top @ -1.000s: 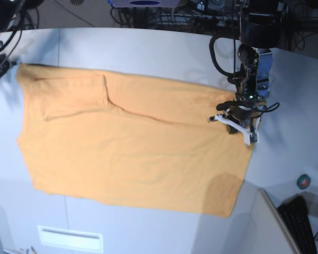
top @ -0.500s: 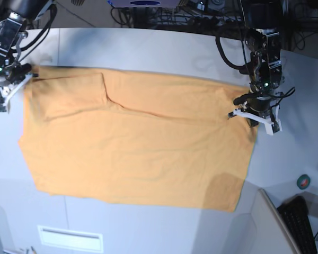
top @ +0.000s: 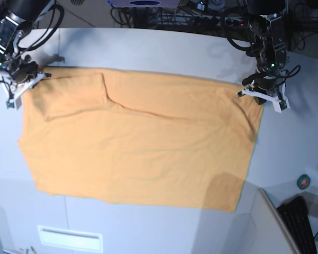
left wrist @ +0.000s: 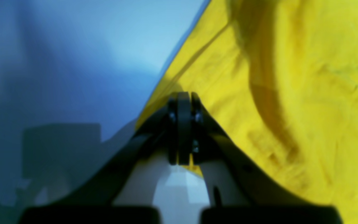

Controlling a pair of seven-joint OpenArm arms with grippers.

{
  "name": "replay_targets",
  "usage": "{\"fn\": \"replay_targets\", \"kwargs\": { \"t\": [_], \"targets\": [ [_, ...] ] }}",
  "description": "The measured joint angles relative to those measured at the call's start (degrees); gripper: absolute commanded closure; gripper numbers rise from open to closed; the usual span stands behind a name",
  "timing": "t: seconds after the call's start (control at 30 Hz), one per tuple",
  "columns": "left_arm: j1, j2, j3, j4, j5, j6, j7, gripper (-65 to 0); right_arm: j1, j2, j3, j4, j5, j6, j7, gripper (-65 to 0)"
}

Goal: Layout the t-shirt on the table in an organized manner, then fold the t-shirt properly
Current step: 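Pull the shirt edge taut with both grippers to smooth it, then release the shirt and move the right gripper to the hem corner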

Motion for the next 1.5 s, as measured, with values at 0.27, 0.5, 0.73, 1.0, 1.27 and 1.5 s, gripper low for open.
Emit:
{"fn": "replay_targets", "kwargs": {
  "t": [0.27, 0.5, 0.73, 1.0, 1.27, 1.5],
  "targets": [
    [3.21, -0.07, -0.07, 1.75, -0.09, -0.24, -0.50, 0.0, -1.84, 1.70, 0.04, -1.90, 2.25, 0.42, 2.43, 0.0],
    [8.74, -0.11, -0.07, 4.87, -0.48, -0.22, -1.55, 0.0, -5.66, 1.90, -0.28, -1.20, 3.91, 0.52, 4.63, 0.0],
    [14.29, -0.04, -0.20, 8.33, -0.66, -0.22, -1.51, 0.0, -12.96, 1.36, -0.31, 4.15, 3.58, 0.68, 4.11, 0.0],
    [15.43, 0.26, -0.24, 13.07, -0.20, 0.33, 3.43, 0.0, -13.00, 1.25, -0.28, 8.07, 1.27, 0.37, -3.17, 0.0],
    [13.99, 1.75, -11.72, 26.08, -0.07, 0.72, 13.31, 0.0, -11.37, 2.62, 0.00, 20.31, 0.04, -0.15, -11.78, 0.0],
    [7.19, 1.60, -13.42, 22.88, -0.07, 0.66, 14.62, 0.0, 2.40, 7.52, 0.02, 11.69, 0.55, 0.15, -12.15, -4.8]
  ]
}}
